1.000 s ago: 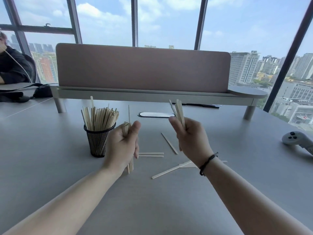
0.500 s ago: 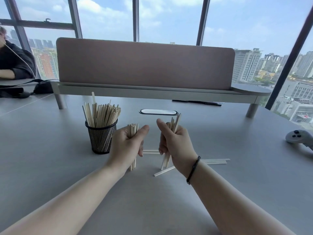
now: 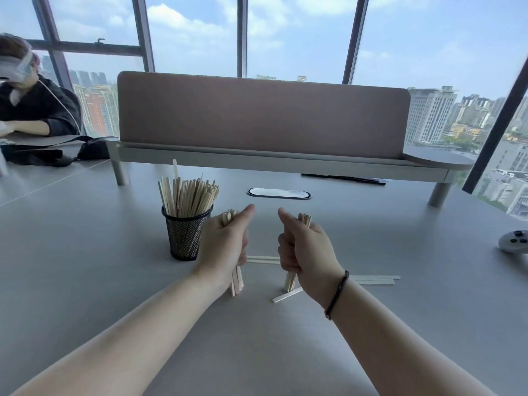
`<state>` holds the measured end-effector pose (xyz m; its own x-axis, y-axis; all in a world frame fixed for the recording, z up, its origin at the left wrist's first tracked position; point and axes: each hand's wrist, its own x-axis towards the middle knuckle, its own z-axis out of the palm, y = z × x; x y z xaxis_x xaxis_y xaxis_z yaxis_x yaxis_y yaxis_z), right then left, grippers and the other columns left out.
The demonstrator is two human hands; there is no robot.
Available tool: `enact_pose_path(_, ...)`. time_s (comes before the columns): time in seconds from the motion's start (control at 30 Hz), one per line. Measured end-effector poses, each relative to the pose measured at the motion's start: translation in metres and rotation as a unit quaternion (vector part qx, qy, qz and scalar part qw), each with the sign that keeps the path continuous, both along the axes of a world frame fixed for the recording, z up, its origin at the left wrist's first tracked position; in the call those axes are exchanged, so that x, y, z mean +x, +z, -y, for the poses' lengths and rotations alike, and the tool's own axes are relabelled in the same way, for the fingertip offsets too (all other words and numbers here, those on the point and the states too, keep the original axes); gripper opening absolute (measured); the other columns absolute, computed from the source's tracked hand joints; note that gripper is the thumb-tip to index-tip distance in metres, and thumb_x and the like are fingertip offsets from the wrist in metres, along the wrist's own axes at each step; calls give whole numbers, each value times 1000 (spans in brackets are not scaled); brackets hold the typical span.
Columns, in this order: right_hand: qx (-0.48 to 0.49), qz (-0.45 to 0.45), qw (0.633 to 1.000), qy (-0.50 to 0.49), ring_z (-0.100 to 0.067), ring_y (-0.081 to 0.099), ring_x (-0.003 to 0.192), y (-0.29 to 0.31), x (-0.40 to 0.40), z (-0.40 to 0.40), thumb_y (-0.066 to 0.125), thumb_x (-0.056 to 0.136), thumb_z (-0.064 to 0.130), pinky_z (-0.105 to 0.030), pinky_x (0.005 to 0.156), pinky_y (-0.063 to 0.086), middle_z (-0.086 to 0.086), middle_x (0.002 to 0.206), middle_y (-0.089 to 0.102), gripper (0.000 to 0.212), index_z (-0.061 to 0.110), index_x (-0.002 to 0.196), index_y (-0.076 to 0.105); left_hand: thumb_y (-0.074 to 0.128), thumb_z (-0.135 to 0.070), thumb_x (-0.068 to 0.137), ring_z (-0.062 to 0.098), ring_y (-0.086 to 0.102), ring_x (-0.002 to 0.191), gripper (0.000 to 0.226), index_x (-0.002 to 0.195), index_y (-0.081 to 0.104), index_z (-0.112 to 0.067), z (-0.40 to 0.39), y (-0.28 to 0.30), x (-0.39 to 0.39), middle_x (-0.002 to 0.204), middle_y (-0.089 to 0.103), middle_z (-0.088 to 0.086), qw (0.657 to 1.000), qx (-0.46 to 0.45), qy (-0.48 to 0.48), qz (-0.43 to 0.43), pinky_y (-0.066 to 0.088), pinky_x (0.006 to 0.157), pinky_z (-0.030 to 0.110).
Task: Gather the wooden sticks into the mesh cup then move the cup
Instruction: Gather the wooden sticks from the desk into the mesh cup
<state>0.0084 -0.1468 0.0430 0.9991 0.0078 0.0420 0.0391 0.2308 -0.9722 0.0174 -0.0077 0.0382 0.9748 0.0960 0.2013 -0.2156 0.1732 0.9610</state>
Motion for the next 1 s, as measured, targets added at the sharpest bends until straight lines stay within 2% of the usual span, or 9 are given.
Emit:
enact_pose_path(0.2,27,-14,999,19,-13,13,39,19,9,-29,56,97,29,-24,45,8,4,45,18,56,26,50,25,52,-38,97,13,6,48,58,61,11,-21,-30,46,-1,46,14,-3,995,-62,-45,59,6,48,27)
enact_pose_path(0.4,49,112,992,31,-14,23,33,91,32,-91,49,99,37,-26,44,20,3,37,26,68,23,35,30,44,-46,102,17,23,39,60,58,15,-18,-86,115,27,44,22,-1,985,-68,61,147,18,45,29)
enact_pose_path(0.5,45,150,988,7,-16,28,36,111,50,-122,49,99,43,-27,45,29,0,41,30,63,22,42,34,46,-45,101,21,50,42,59,51,37,-15,-97,114,49,41,43,2,981,41,152,114,41,50,27)
enact_pose_path(0.6,-18,164,986,-34,-17,37,40,105,71,-145,53,97,44,-33,49,40,-4,50,38,51,14,58,40,55,-42,96,14,61,54,52,63,57,-3,-107,89,66,61,63,17,953,189,216,93,50,58,23)
enact_pose_path(0.7,-120,173,975,-72,-15,55,50,86,88,-153,61,94,33,-46,63,54,-3,62,57,31,11,73,52,64,-39,91,12,61,77,23,86,67,-17,-119,68,74,81,68,-5,926,252,250,130,47,71,29)
enact_pose_path(0.8,-278,226,929,-88,-14,61,72,72,88,-149,58,95,28,-34,72,51,4,83,69,13,18,93,66,61,-36,94,15,58,114,29,117,66,-18,-129,61,80,121,66,-3,905,310,252,148,44,95,29)
enact_pose_path(0.9,-451,261,852,-45,-20,63,101,59,83,-141,48,99,25,-29,82,45,0,114,70,29,17,122,64,48,-37,100,16,45,136,42,136,56,-17,-136,58,87,145,53,-2,909,359,182,107,32,108,28)
enact_pose_path(0.93,-492,274,826,-29,-24,62,103,55,82,-137,45,99,23,-32,82,46,-2,116,69,32,17,126,61,44,-39,101,16,48,132,41,133,59,-19,-138,58,89,141,57,-3,914,371,142,85,34,105,30)
enact_pose_path(1.0,-532,306,789,-12,-29,60,102,49,81,-132,40,99,21,-39,81,48,-7,112,69,31,16,124,58,39,-42,100,23,60,100,39,100,66,-14,-140,57,93,101,70,1,911,397,90,61,43,85,35)
